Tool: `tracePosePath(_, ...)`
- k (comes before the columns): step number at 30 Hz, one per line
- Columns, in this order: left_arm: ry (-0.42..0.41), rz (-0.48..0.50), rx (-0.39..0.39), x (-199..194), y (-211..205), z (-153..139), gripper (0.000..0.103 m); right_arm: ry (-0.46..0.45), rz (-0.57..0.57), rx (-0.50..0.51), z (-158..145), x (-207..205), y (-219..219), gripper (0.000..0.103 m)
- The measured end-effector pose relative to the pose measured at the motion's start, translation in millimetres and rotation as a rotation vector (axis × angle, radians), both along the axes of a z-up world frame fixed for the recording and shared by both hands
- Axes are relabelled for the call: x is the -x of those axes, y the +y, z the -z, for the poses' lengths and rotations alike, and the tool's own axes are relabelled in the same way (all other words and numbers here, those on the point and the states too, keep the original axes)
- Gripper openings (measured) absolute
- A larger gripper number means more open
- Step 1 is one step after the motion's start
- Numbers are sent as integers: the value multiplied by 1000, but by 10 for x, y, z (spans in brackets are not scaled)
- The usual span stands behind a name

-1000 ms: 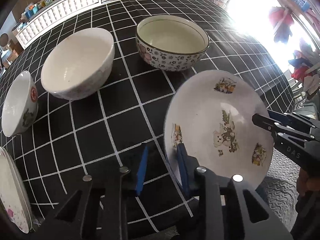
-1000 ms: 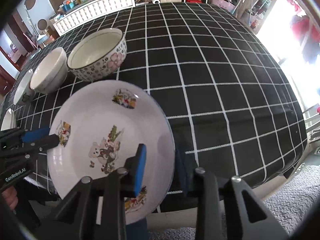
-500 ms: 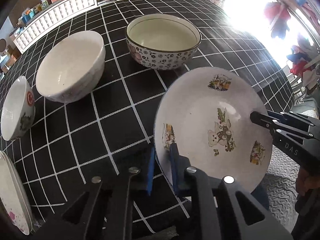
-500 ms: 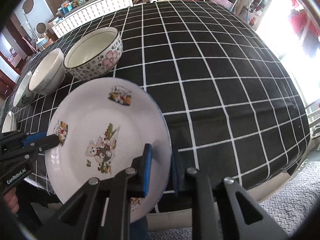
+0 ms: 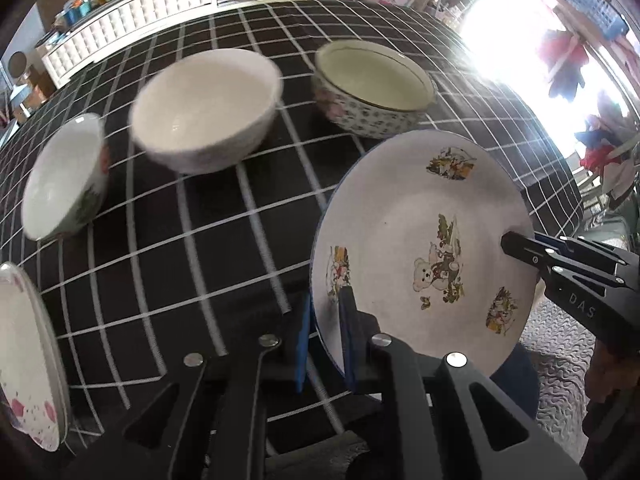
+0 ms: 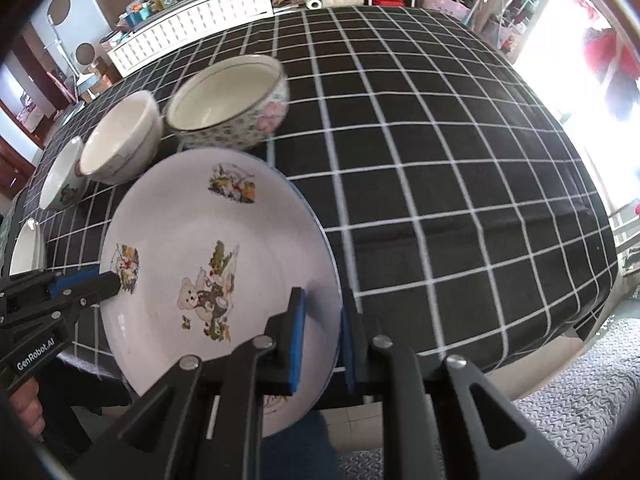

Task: Organize plates and bowls
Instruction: 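Lift the bear plate and carry it toward the stacked plates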

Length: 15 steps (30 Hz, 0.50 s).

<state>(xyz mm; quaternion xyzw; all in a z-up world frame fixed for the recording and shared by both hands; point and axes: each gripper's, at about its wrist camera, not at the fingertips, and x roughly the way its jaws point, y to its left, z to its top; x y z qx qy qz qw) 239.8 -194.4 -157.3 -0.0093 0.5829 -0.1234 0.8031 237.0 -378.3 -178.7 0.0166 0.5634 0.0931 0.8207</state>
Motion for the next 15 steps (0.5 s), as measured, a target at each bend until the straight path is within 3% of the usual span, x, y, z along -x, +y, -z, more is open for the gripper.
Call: tracePosePath(15, -30, -150, -4, 240, 1069, -190, 12, 20, -113, -23, -98, -6, 974, 20)
